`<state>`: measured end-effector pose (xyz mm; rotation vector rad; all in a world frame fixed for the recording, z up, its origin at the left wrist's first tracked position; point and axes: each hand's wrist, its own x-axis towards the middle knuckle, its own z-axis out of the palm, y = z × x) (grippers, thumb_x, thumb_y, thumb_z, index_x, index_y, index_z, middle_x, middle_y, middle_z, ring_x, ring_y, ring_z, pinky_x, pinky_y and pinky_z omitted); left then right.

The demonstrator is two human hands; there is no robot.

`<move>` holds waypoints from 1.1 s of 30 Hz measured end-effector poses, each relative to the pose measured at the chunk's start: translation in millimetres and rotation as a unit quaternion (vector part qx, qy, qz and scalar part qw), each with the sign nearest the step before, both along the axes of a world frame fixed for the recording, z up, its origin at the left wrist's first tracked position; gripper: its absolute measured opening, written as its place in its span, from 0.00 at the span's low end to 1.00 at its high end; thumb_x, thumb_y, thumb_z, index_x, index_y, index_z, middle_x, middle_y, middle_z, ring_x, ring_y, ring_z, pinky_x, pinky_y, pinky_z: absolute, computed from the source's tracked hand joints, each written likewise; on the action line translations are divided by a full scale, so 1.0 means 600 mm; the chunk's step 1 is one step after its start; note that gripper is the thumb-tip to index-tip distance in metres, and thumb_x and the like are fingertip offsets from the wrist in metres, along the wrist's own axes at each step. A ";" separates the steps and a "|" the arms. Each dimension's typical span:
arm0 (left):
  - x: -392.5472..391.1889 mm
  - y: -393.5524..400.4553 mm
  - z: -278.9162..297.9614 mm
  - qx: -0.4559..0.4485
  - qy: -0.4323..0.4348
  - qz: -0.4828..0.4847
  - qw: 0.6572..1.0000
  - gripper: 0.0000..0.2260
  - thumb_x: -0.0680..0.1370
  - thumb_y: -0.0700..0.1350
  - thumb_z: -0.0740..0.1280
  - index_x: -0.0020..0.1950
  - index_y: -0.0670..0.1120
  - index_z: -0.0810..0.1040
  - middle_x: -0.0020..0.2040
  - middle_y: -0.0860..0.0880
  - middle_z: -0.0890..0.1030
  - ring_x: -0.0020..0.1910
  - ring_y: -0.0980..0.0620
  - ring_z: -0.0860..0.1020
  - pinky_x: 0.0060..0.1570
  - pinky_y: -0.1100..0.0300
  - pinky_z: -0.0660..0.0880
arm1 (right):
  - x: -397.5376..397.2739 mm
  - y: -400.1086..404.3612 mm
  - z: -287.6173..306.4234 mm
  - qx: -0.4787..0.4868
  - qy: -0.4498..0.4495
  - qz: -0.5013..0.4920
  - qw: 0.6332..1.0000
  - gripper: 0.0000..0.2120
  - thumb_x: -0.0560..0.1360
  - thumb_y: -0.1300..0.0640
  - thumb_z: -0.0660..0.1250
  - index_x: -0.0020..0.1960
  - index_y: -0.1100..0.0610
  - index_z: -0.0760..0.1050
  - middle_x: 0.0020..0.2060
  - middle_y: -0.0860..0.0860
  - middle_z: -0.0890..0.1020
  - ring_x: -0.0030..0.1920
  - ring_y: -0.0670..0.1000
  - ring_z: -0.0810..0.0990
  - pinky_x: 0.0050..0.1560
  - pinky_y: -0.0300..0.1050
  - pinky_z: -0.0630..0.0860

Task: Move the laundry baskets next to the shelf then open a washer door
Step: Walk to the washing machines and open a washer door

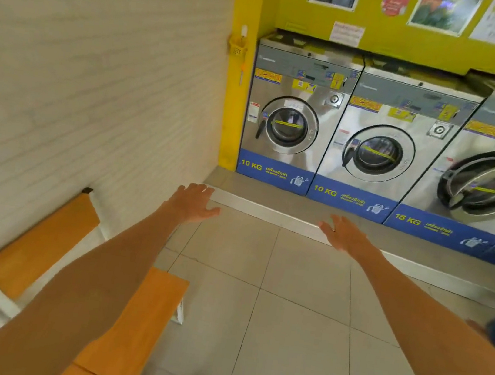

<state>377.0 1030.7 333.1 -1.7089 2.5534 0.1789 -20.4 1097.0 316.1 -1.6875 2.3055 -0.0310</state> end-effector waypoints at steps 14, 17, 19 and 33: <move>-0.334 -0.532 -0.035 0.002 -0.015 -0.074 0.997 0.33 0.75 0.67 0.60 0.71 0.45 0.67 0.71 0.43 0.72 0.71 0.40 0.69 0.68 0.44 0.67 | -0.273 -0.431 -0.046 -0.003 -0.065 -0.070 0.995 0.34 0.80 0.37 0.55 0.77 0.60 0.60 0.75 0.60 0.65 0.74 0.61 0.65 0.72 0.60 0.63; -0.418 -0.624 -0.047 0.010 -0.025 -0.072 0.997 0.35 0.75 0.68 0.59 0.74 0.46 0.65 0.72 0.44 0.71 0.71 0.42 0.68 0.68 0.45 0.66 | -0.354 -0.520 -0.055 0.017 -0.056 -0.075 0.995 0.34 0.80 0.39 0.56 0.76 0.61 0.60 0.74 0.60 0.66 0.74 0.61 0.65 0.71 0.56 0.64; -0.474 -0.693 -0.058 0.018 -0.021 -0.054 0.998 0.37 0.76 0.69 0.58 0.78 0.47 0.61 0.77 0.45 0.65 0.76 0.43 0.63 0.71 0.45 0.63 | -0.417 -0.597 -0.060 0.026 -0.053 -0.070 0.996 0.34 0.80 0.40 0.56 0.77 0.61 0.59 0.75 0.61 0.66 0.74 0.61 0.65 0.71 0.55 0.64; -0.837 -1.105 -0.043 0.017 0.080 -0.081 0.993 0.38 0.75 0.68 0.61 0.75 0.45 0.64 0.72 0.43 0.71 0.71 0.40 0.69 0.67 0.43 0.70 | -0.760 -1.066 -0.057 0.058 -0.076 -0.030 0.995 0.38 0.77 0.38 0.60 0.78 0.59 0.57 0.77 0.57 0.62 0.75 0.58 0.63 0.73 0.56 0.63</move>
